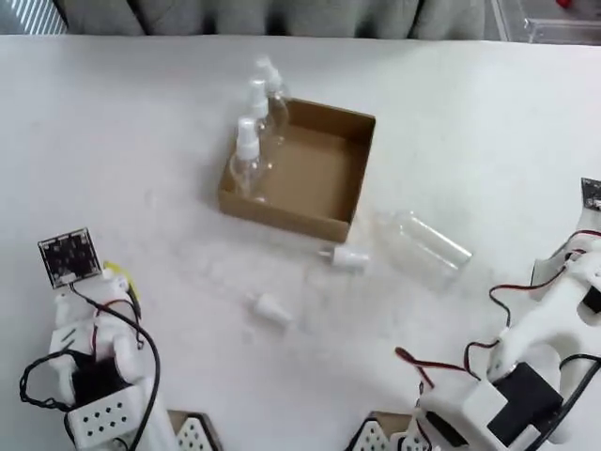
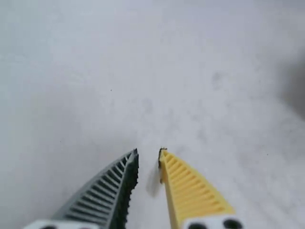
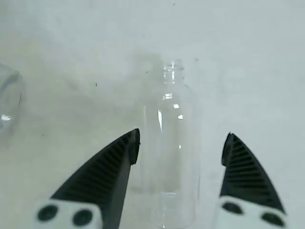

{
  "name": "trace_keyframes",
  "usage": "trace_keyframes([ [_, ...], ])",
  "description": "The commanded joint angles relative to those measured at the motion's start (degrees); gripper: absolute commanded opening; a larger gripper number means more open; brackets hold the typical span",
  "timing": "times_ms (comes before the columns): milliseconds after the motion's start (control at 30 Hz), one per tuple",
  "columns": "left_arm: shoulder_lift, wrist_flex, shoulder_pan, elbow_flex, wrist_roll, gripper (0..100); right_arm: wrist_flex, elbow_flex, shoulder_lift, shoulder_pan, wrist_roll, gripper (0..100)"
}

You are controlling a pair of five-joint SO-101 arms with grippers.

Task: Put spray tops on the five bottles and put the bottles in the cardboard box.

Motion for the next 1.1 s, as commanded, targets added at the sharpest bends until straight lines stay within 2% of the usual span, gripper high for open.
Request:
trace_keyframes([
  [0,-1.1,-0.1,0.6,-1.3,-0.7,8,-2.1,-1.5,1.9,-1.0,0.0,24.1],
  [433,-1.1,-0.1,0.6,-1.3,-0.7,8,-2.3,-9.8,15.1,-1.4,0.7,24.1],
  [700,-1.1,-0.2,0.6,-1.3,-0.7,8,3.8,-15.1,15.9,-1.5,11.9,24.2],
  [867,-1.1,-0.2,0.6,-1.3,-0.7,8,4.9,-15.4,16.0,-1.5,15.6,33.4],
  [1067,-1.1,-0.2,0.6,-1.3,-0.7,8,5.0,-15.3,16.6,-1.5,16.4,22.1],
])
